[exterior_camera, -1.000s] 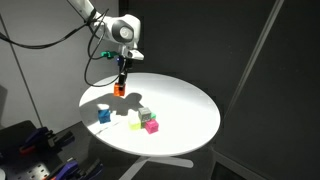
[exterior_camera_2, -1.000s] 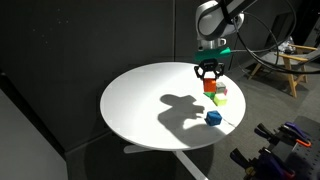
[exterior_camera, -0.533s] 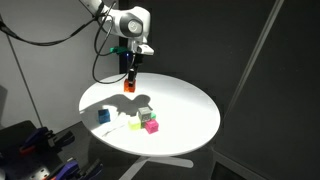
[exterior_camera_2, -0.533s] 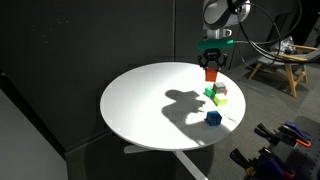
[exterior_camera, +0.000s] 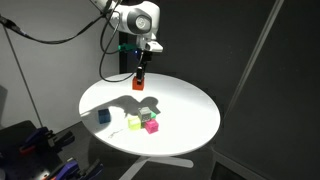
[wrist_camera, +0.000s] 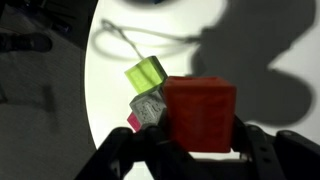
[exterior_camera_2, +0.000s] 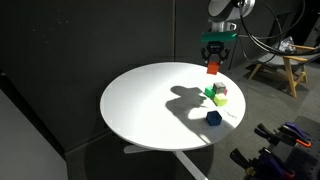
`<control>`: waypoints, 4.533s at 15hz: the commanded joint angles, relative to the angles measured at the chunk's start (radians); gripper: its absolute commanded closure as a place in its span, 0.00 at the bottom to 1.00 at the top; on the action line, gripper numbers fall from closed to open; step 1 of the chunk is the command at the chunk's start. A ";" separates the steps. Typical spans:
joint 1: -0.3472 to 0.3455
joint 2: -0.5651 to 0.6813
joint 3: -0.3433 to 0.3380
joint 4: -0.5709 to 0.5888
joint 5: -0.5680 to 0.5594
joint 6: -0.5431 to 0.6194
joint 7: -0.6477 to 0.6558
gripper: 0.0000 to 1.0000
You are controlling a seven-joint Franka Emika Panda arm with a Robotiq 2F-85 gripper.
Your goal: Put the orange block on the grey block
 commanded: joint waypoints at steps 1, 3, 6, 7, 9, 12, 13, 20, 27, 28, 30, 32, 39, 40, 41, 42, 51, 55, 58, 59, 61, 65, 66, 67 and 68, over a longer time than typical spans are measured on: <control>-0.021 0.035 -0.008 0.069 0.032 -0.037 0.001 0.72; -0.029 0.045 -0.014 0.081 0.033 -0.038 0.003 0.72; -0.036 0.047 -0.026 0.077 0.024 -0.030 -0.002 0.72; -0.039 0.044 -0.030 0.072 0.022 -0.028 -0.005 0.72; -0.043 0.035 -0.035 0.061 0.018 -0.027 -0.013 0.72; -0.052 0.027 -0.041 0.047 0.017 -0.027 -0.025 0.72; -0.055 0.026 -0.043 0.044 0.016 -0.029 -0.030 0.72; -0.067 0.054 -0.050 0.041 0.018 -0.021 -0.055 0.72; -0.064 0.097 -0.052 0.039 0.010 -0.009 -0.061 0.72; -0.062 0.103 -0.053 0.038 0.007 -0.006 -0.061 0.72; -0.060 0.114 -0.055 0.037 0.003 -0.001 -0.062 0.72; -0.059 0.125 -0.057 0.037 -0.003 0.004 -0.060 0.72; -0.057 0.155 -0.068 0.043 -0.013 0.009 -0.053 0.72; -0.057 0.157 -0.070 0.043 -0.014 0.009 -0.052 0.72; -0.056 0.159 -0.072 0.044 -0.015 0.009 -0.052 0.72; -0.056 0.160 -0.073 0.044 -0.017 0.009 -0.051 0.72; -0.049 0.167 -0.071 0.043 -0.026 0.007 -0.050 0.72; -0.044 0.169 -0.072 0.044 -0.028 0.007 -0.050 0.72; -0.043 0.170 -0.072 0.044 -0.028 0.007 -0.051 0.72; -0.042 0.170 -0.072 0.043 -0.029 0.006 -0.051 0.72; -0.041 0.171 -0.073 0.043 -0.031 0.006 -0.050 0.56; -0.041 0.172 -0.073 0.043 -0.033 0.004 -0.052 0.16; -0.041 0.172 -0.073 0.043 -0.033 0.004 -0.052 0.07; -0.041 0.172 -0.073 0.042 -0.033 0.004 -0.052 0.01; -0.041 0.172 -0.072 0.042 -0.032 0.004 -0.053 0.00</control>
